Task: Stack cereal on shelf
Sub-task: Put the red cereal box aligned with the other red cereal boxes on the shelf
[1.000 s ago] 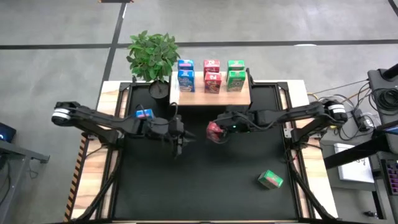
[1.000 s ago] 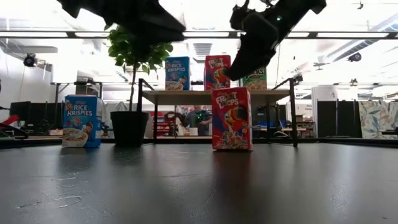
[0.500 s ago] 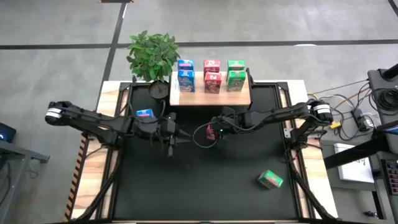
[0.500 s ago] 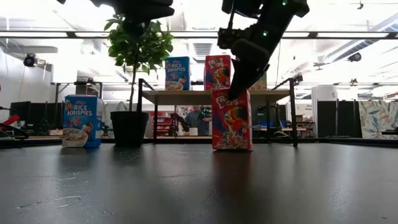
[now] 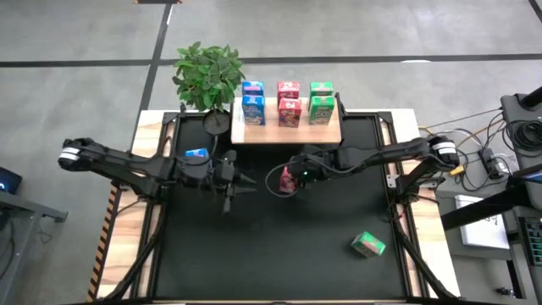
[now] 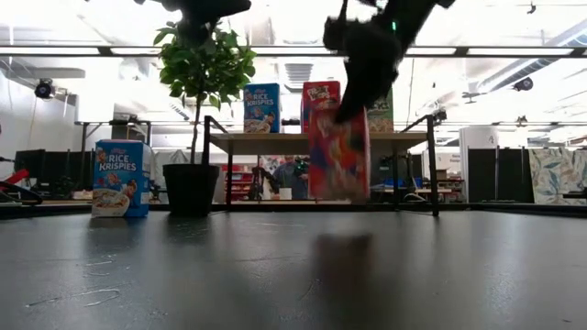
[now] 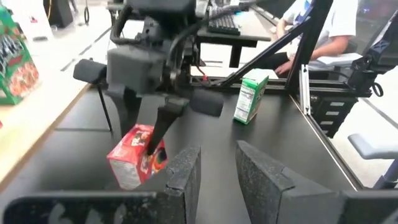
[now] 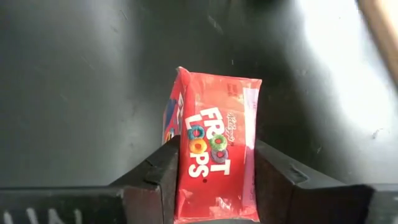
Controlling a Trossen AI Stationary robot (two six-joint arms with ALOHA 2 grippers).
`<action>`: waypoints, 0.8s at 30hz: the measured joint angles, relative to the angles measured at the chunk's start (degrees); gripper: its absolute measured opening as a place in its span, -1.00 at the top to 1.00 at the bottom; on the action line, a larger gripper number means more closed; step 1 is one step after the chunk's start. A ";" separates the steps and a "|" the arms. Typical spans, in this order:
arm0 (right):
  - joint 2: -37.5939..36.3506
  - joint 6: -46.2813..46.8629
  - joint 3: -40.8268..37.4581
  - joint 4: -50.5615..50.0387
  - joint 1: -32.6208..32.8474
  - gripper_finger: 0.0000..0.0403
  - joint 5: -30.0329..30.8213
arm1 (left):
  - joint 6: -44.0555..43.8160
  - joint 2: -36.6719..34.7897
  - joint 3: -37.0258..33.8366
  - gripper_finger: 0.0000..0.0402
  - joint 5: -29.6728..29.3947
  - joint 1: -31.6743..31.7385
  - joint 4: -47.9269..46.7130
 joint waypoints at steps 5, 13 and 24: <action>-1.50 -3.63 8.68 -7.91 -0.34 0.27 -0.60 | 3.80 -1.27 -0.01 0.58 0.01 0.00 0.14; -1.52 -18.06 22.19 -15.87 -4.79 0.27 -0.61 | 6.99 -0.78 -0.01 0.58 -0.01 0.02 0.20; -0.49 -32.27 26.50 -15.06 -16.70 0.27 -9.56 | 7.19 -0.04 -0.01 0.58 -1.48 0.04 0.01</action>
